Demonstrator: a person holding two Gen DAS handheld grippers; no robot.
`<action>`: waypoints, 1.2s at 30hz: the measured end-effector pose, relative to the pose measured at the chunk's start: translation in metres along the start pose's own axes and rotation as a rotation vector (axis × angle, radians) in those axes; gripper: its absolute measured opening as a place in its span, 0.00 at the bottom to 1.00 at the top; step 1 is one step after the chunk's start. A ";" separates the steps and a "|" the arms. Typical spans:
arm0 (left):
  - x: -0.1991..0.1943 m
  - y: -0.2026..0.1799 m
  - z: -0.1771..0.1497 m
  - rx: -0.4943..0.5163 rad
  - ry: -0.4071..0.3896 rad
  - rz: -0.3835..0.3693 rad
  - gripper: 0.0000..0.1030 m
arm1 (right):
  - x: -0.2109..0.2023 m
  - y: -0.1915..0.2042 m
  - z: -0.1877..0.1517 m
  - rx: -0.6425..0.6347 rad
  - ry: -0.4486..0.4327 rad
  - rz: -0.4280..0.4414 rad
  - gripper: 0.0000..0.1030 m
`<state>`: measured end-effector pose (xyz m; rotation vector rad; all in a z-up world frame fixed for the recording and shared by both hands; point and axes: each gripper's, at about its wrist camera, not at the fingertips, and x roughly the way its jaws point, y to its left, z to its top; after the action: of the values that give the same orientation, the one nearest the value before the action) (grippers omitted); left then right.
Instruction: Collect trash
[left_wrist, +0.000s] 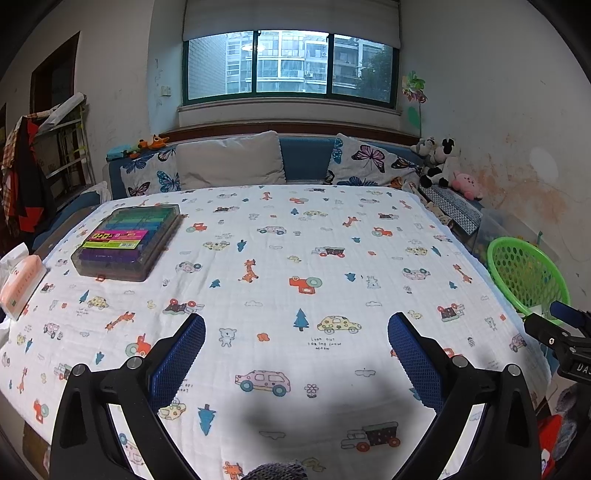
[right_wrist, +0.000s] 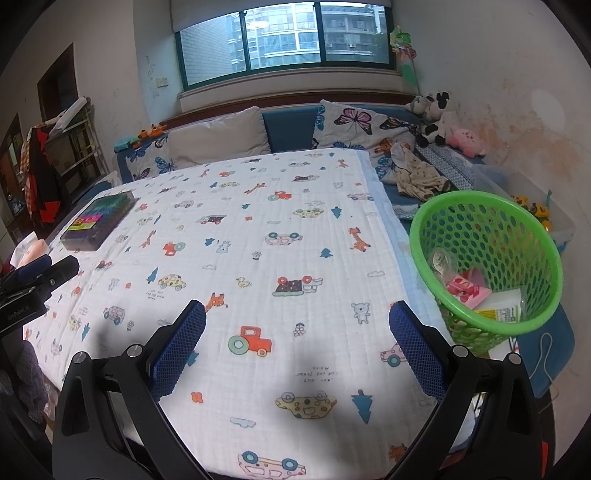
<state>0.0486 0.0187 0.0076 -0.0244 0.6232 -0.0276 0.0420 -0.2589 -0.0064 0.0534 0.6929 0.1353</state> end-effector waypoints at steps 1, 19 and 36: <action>0.000 0.000 0.000 0.000 0.000 0.000 0.93 | 0.001 0.000 0.000 -0.001 0.001 0.000 0.96; 0.002 -0.005 -0.003 0.001 0.005 -0.007 0.93 | 0.001 0.001 -0.001 0.000 -0.003 0.007 0.96; -0.002 -0.011 -0.003 -0.004 -0.003 -0.004 0.93 | -0.001 0.006 -0.001 -0.005 -0.013 0.020 0.96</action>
<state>0.0449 0.0077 0.0071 -0.0299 0.6204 -0.0298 0.0400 -0.2532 -0.0059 0.0563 0.6793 0.1563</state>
